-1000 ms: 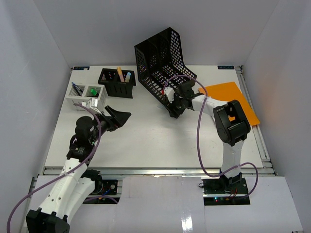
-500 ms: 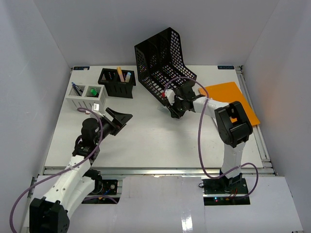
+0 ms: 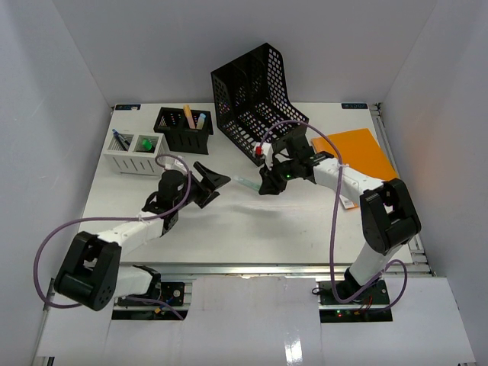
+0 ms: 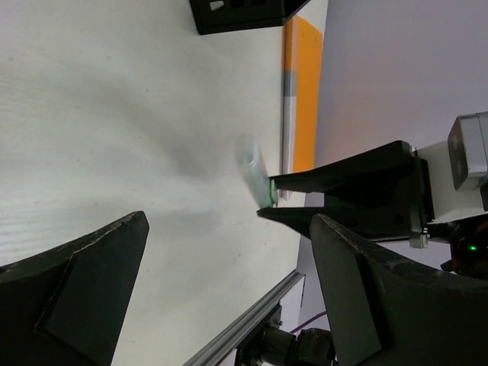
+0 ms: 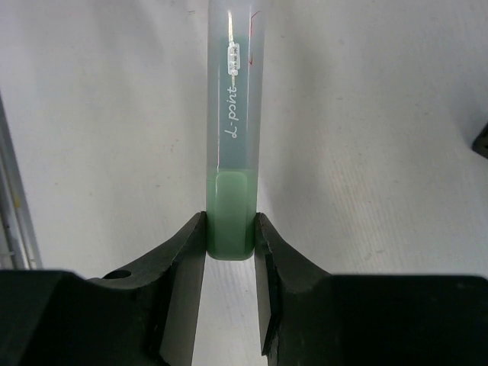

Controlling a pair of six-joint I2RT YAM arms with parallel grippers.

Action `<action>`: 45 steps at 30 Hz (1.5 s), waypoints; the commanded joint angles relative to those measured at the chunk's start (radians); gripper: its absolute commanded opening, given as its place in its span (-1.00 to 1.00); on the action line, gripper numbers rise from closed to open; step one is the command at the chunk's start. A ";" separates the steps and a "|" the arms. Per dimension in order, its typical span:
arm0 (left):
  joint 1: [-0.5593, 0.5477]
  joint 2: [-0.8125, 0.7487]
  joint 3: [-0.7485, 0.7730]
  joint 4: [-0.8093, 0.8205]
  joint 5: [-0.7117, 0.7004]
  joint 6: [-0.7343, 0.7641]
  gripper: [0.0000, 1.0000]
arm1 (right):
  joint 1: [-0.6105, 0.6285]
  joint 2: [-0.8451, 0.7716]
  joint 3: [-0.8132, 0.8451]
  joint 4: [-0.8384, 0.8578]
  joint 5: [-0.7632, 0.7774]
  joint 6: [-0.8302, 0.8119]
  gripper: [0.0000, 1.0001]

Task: Organize the desk

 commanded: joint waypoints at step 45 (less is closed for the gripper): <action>-0.067 0.147 0.236 0.036 -0.087 0.099 -0.84 | 0.079 -0.040 0.073 0.122 -0.060 0.228 -0.47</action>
